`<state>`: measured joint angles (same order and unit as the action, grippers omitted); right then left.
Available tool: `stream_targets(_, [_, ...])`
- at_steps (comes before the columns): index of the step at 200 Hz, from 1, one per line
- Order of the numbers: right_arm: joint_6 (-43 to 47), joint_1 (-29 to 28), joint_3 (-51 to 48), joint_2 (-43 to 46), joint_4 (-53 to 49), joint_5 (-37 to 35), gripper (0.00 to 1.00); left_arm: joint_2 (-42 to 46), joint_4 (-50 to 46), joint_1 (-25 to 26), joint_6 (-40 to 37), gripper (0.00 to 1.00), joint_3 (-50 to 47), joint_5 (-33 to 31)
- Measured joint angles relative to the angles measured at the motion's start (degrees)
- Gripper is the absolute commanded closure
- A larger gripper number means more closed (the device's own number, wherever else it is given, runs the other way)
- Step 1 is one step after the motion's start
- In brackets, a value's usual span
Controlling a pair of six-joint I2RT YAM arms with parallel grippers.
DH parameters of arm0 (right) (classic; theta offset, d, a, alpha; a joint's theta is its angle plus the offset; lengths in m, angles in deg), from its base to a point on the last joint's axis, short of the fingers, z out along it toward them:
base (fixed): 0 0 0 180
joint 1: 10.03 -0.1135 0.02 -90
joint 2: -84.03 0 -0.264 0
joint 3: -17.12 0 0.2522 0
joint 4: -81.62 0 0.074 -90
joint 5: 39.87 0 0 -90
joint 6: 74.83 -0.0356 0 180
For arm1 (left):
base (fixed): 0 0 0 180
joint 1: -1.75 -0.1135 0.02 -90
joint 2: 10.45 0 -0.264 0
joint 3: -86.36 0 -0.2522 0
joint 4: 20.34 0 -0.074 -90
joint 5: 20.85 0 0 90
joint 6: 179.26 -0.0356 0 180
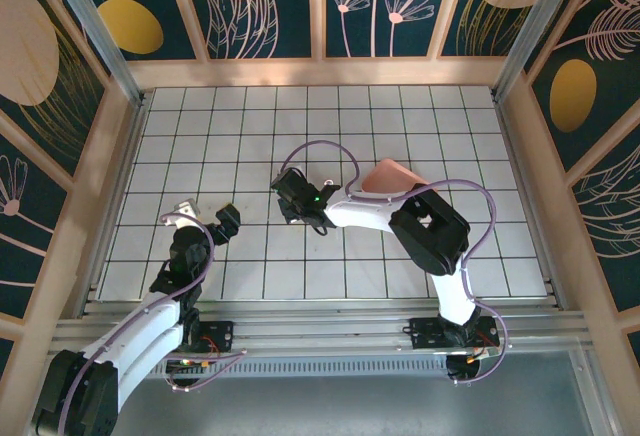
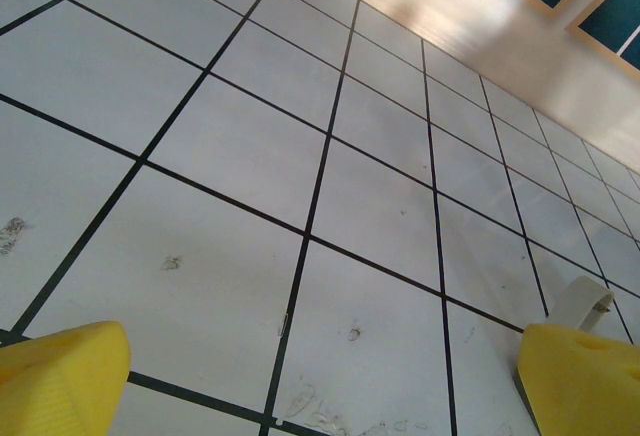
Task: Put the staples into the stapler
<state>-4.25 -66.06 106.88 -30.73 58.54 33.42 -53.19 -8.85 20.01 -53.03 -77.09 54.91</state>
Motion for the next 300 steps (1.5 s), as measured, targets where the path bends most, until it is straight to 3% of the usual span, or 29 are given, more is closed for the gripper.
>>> stream_targets(300, [0.0,-0.1,-0.8,-0.9,0.3,0.1,0.91,0.1,0.0,0.0,0.0,0.01,0.0,-0.2])
